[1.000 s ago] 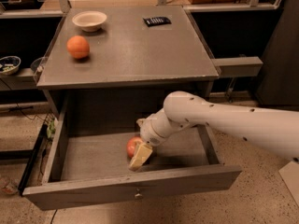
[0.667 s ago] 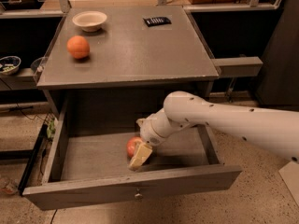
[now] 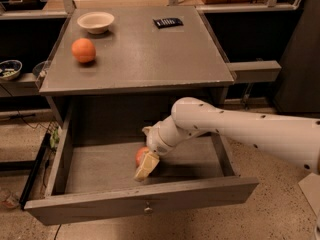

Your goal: Pick apple from top drawer and place on counter

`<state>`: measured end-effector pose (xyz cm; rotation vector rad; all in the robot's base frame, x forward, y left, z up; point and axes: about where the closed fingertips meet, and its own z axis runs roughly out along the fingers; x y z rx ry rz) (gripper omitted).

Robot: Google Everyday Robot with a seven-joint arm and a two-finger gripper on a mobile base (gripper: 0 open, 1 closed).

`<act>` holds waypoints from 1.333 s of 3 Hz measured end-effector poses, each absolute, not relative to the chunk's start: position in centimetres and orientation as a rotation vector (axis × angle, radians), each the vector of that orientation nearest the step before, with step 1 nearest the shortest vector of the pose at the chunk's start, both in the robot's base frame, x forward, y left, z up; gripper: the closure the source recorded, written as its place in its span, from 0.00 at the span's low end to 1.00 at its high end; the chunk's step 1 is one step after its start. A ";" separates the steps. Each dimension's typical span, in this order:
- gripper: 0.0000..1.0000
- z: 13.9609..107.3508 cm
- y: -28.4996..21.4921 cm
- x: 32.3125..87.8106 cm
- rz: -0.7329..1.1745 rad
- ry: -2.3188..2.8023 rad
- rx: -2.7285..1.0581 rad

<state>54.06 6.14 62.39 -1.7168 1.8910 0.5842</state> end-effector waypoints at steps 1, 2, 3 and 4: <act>0.27 62.4 6.1 54.1 0.584 1.891 -1.717; 0.50 62.4 6.1 54.1 0.584 1.891 -1.717; 0.81 62.4 6.2 54.1 0.584 1.891 -1.717; 1.00 62.4 6.1 54.1 0.584 1.891 -1.717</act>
Offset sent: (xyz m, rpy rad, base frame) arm 0.0000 0.0000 0.0000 0.0000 0.0000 0.0000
